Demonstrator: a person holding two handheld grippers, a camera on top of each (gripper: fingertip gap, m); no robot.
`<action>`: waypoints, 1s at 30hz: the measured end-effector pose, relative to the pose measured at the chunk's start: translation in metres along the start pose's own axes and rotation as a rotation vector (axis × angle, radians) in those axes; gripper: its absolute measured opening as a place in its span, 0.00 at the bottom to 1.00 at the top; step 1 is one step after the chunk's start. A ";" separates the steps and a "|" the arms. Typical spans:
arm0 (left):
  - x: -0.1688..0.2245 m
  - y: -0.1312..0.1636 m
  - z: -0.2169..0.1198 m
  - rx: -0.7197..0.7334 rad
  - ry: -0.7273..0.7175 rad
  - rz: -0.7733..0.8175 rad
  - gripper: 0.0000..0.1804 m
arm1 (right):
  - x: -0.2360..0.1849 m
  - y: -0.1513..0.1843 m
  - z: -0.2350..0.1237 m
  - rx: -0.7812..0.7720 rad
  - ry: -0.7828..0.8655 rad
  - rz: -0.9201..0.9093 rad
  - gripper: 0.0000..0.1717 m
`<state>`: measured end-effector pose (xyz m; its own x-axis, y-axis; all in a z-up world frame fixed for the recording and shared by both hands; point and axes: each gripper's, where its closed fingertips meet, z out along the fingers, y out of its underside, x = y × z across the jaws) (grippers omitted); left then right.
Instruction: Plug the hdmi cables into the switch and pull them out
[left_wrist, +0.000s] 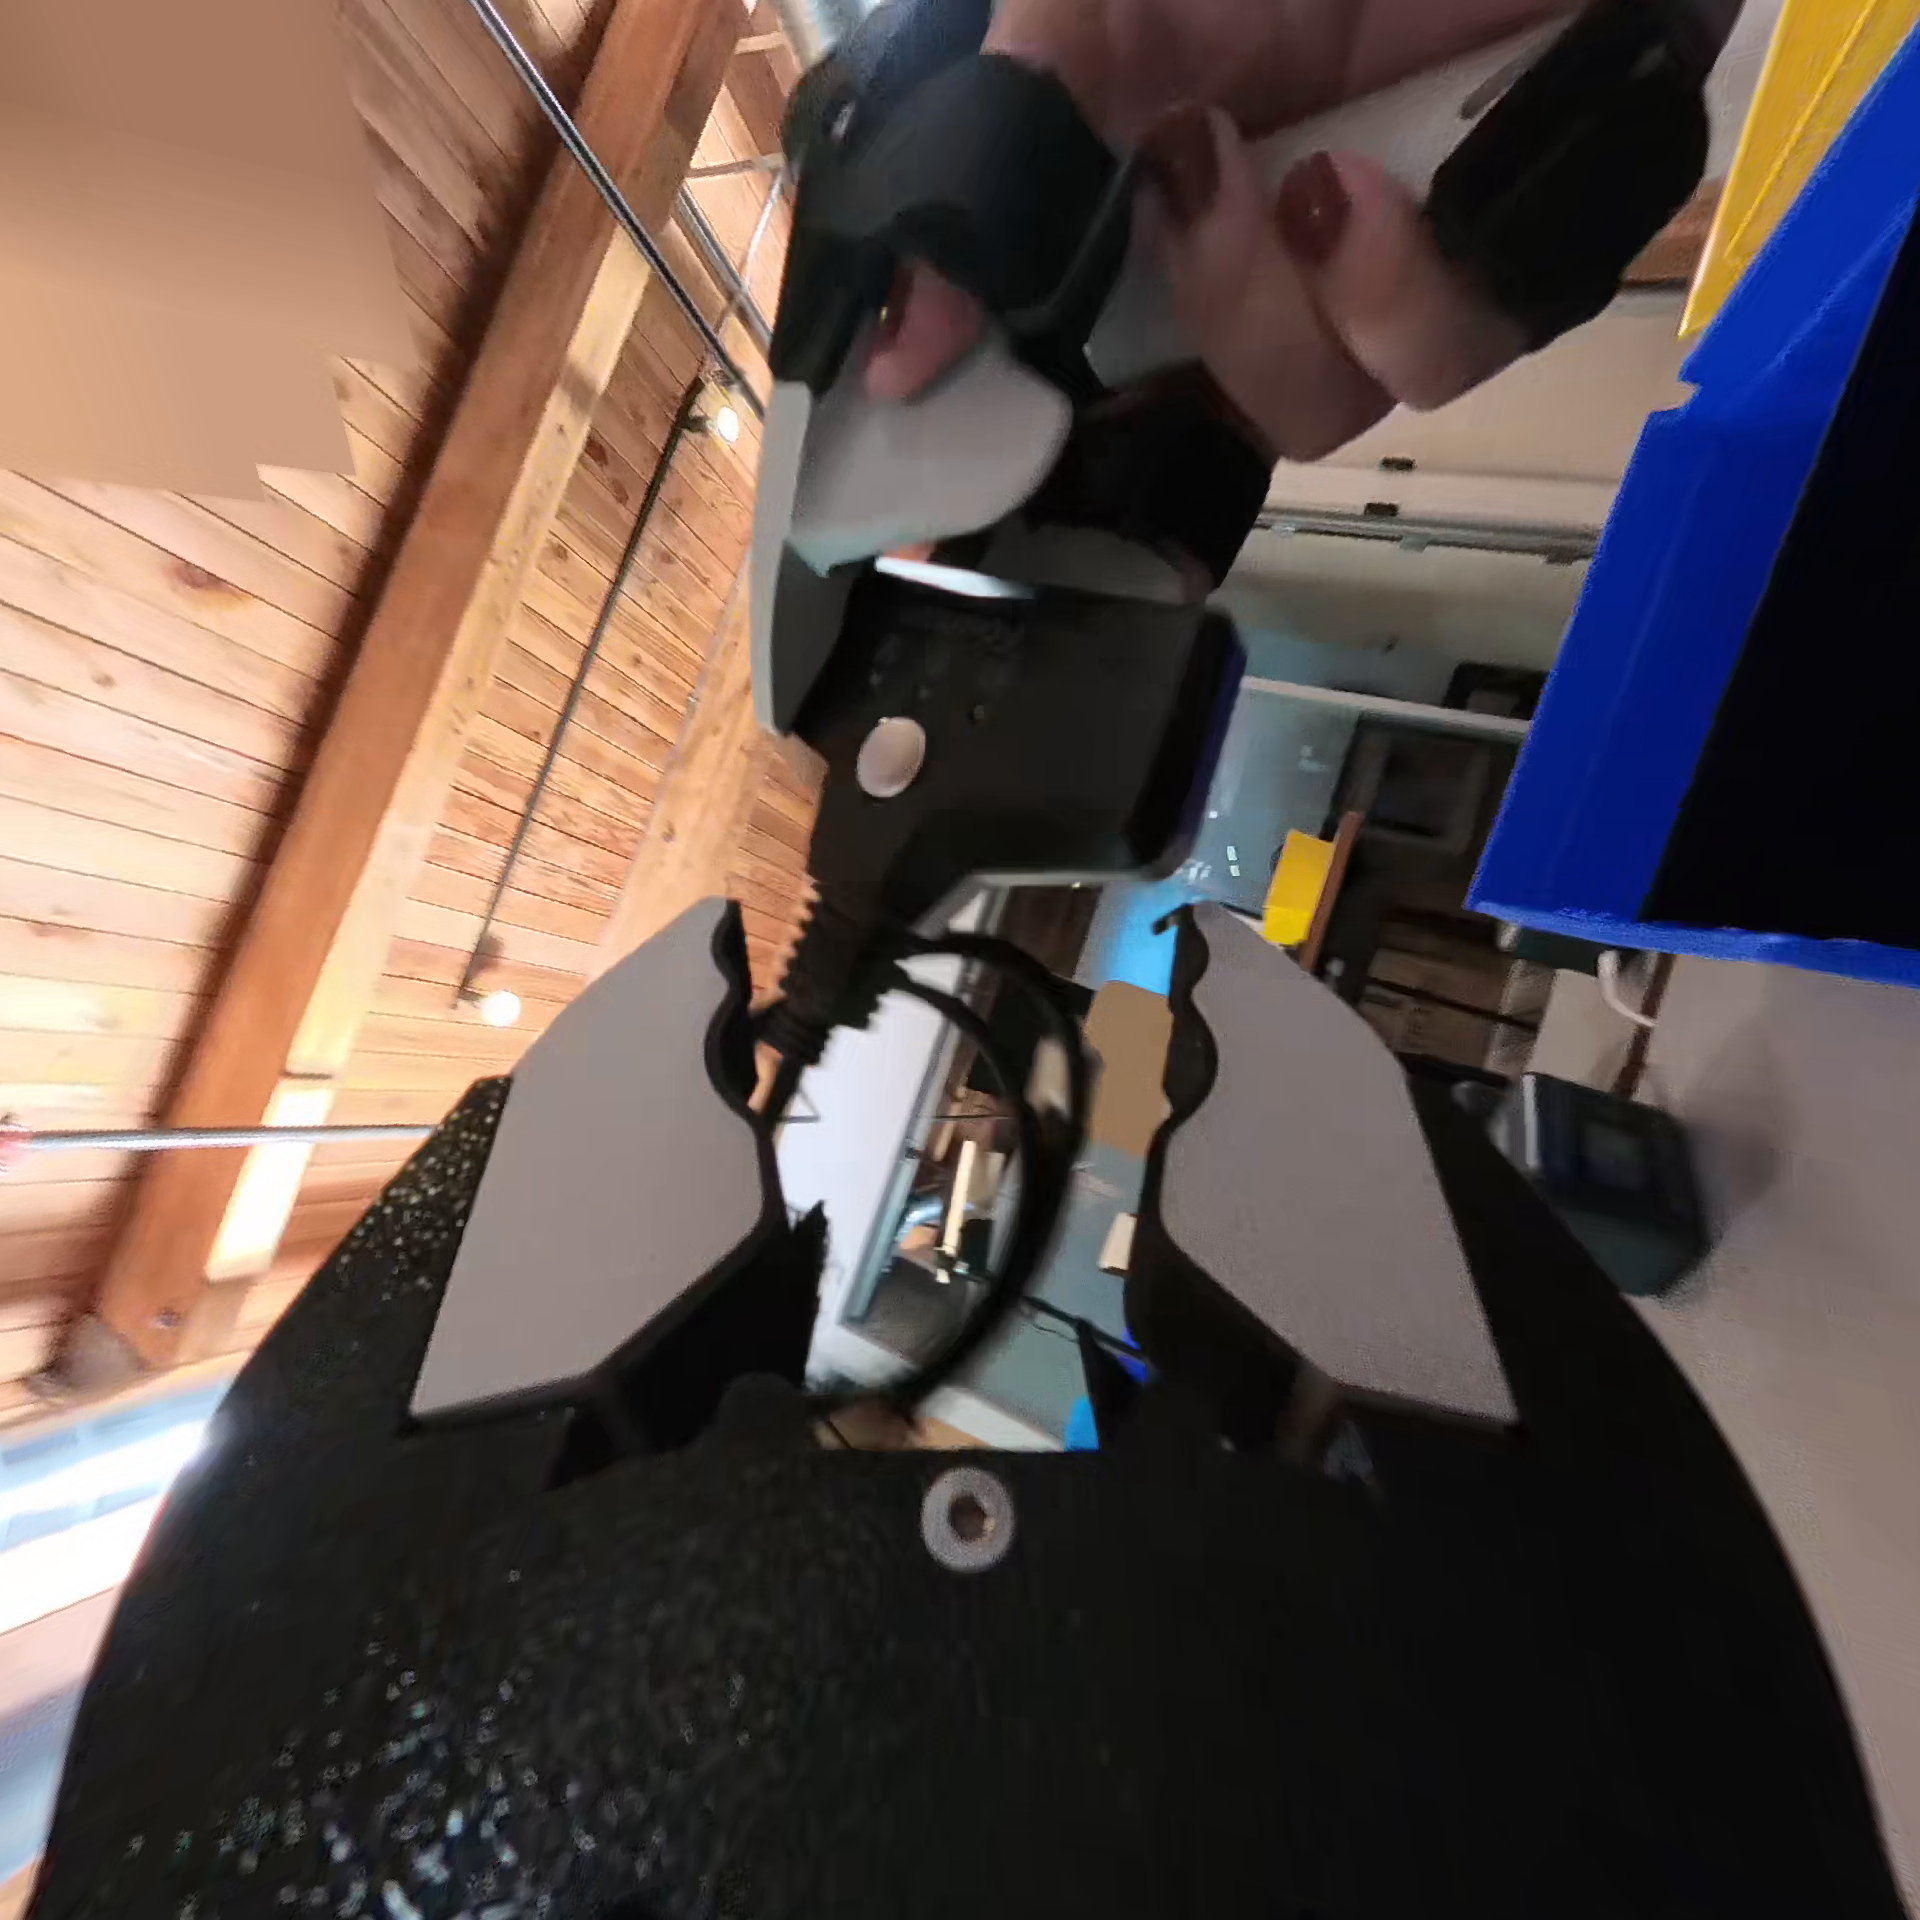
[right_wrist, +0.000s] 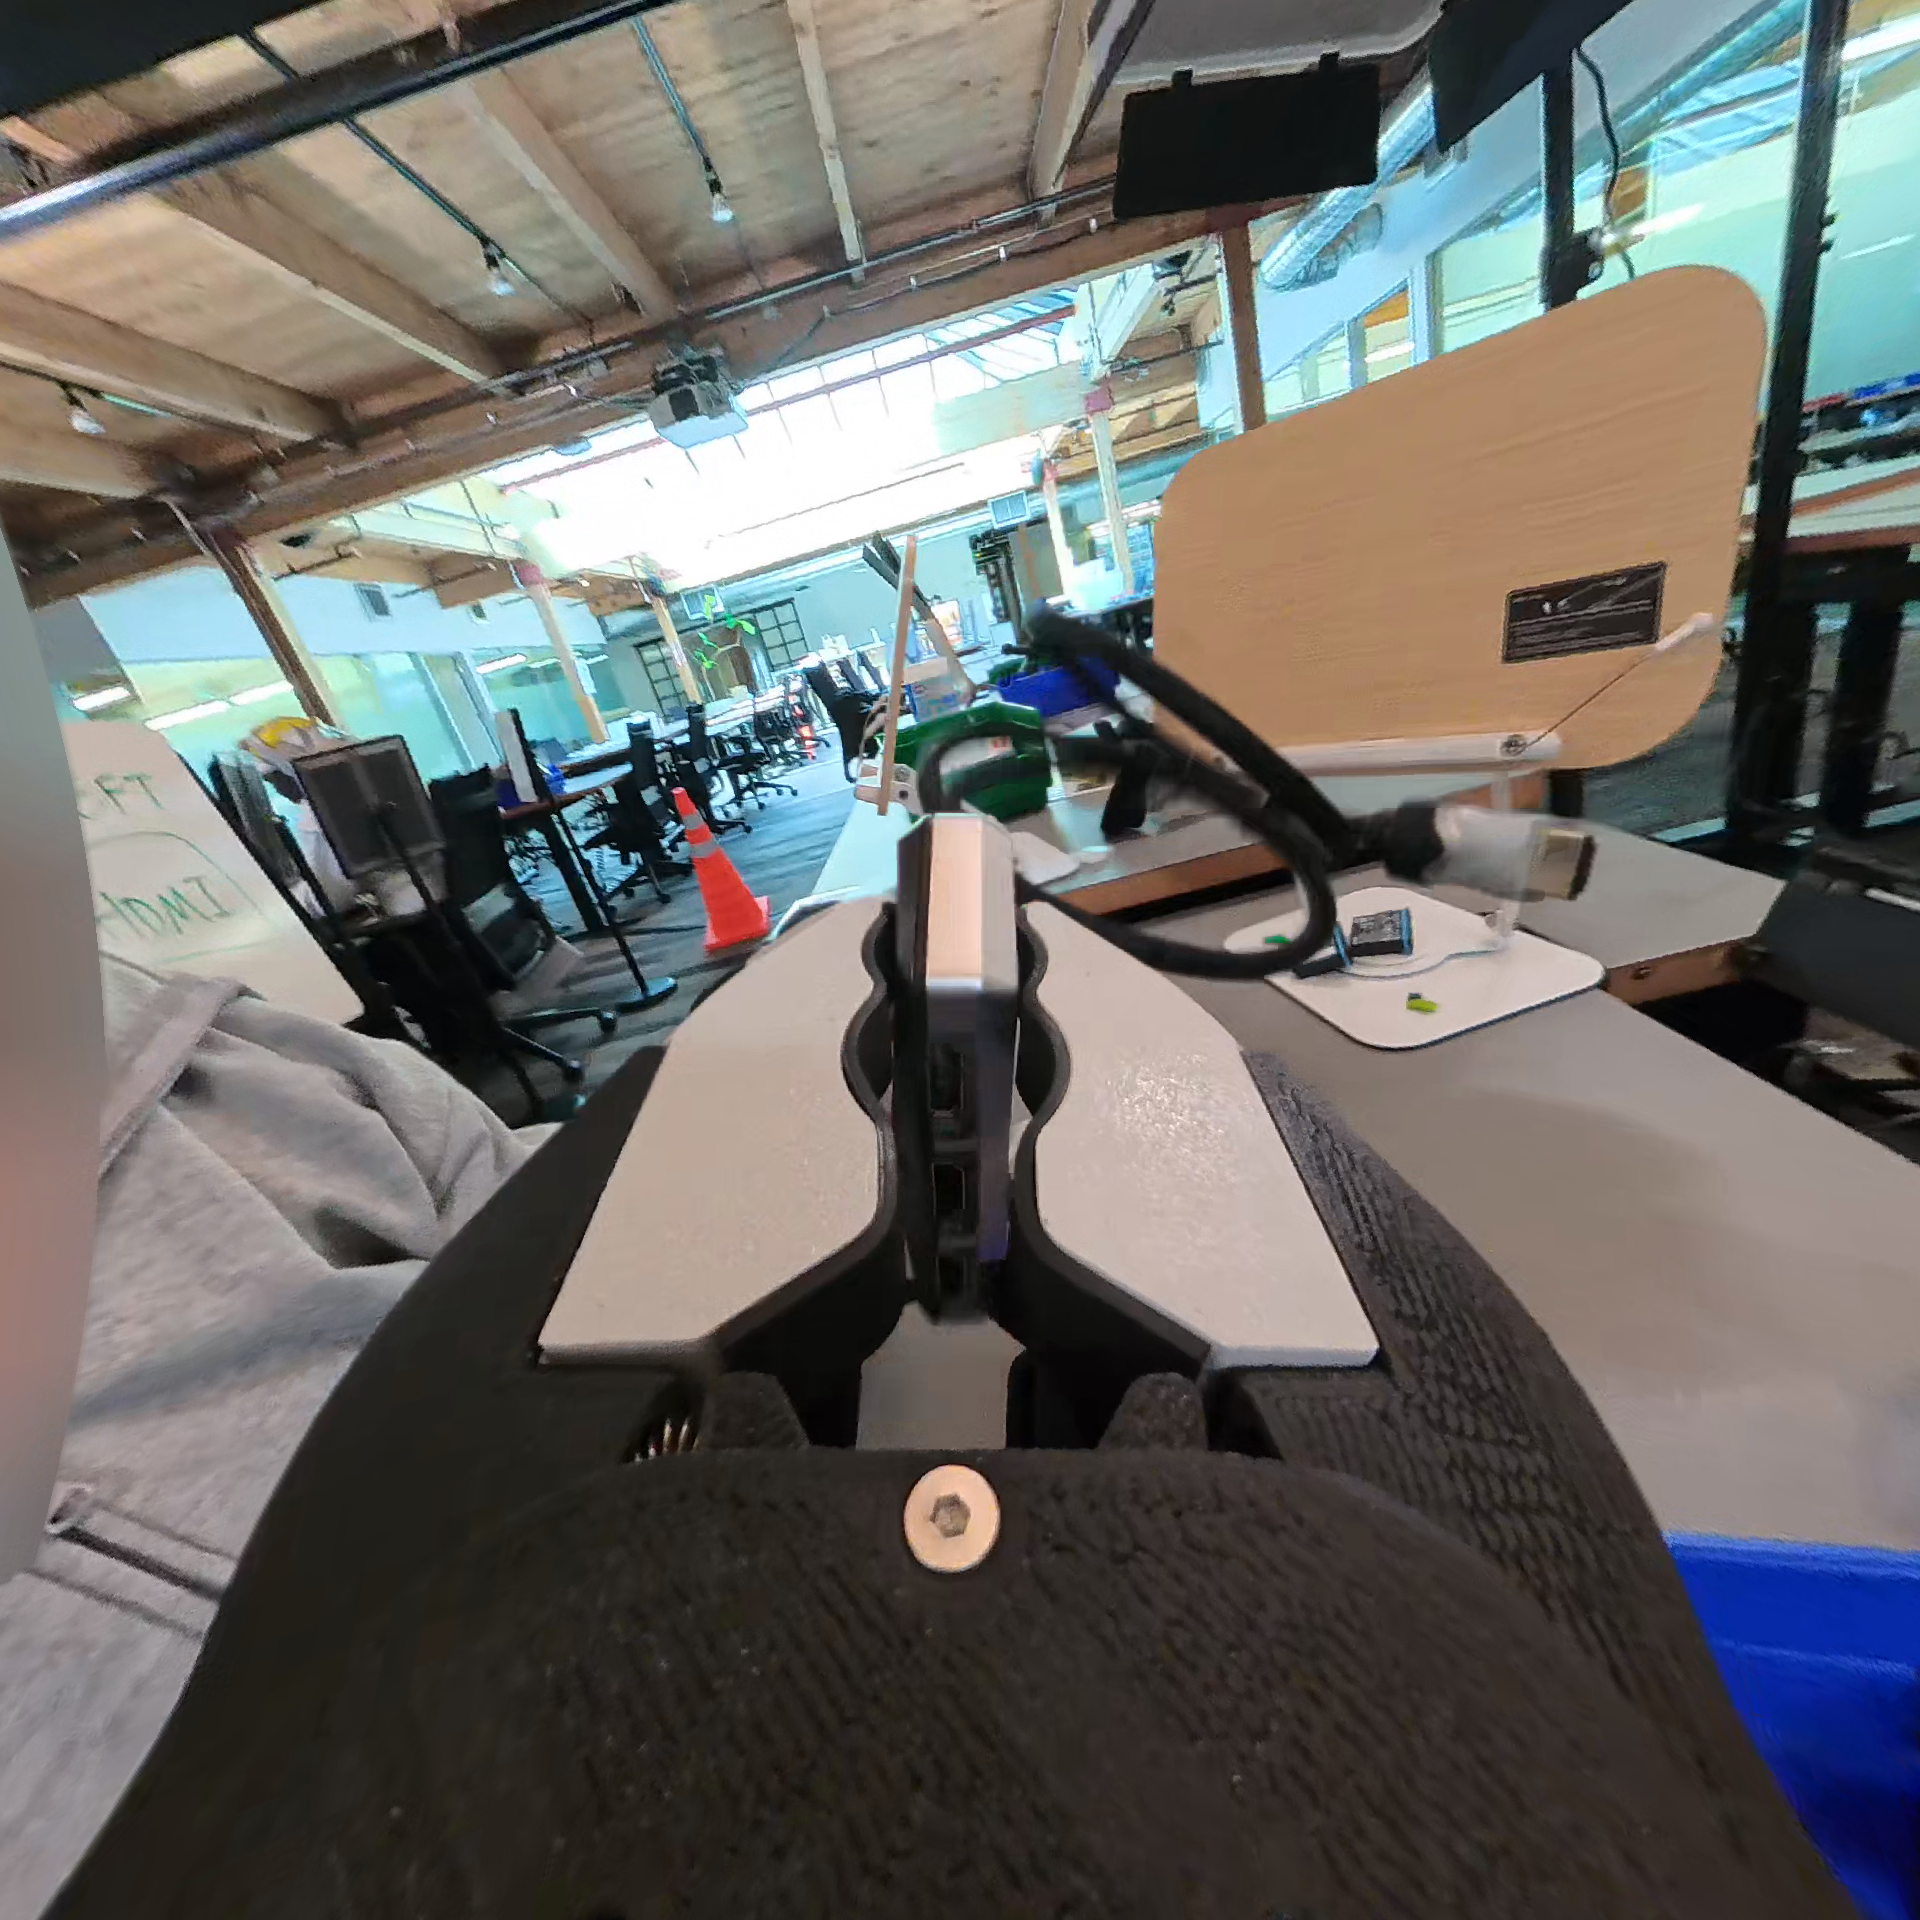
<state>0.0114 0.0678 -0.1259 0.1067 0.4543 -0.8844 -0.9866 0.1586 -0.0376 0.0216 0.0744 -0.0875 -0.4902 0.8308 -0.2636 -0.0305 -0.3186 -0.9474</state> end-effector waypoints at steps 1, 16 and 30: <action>-0.002 -0.003 0.001 0.003 -0.020 0.025 0.42 | 0.001 0.001 0.001 -0.002 0.002 0.013 0.11; 0.005 -0.018 0.002 0.003 -0.036 0.221 0.13 | 0.013 0.004 0.009 0.052 0.058 0.166 0.12; -0.031 -0.009 -0.028 0.359 0.376 -1.096 0.13 | -0.024 -0.012 -0.017 0.010 -0.010 -0.420 0.30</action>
<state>0.0135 0.0275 -0.1112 0.7621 -0.3469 -0.5467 -0.2988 0.5606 -0.7723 0.0484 0.0661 -0.0732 -0.4416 0.8851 0.1467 -0.2381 0.0421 -0.9703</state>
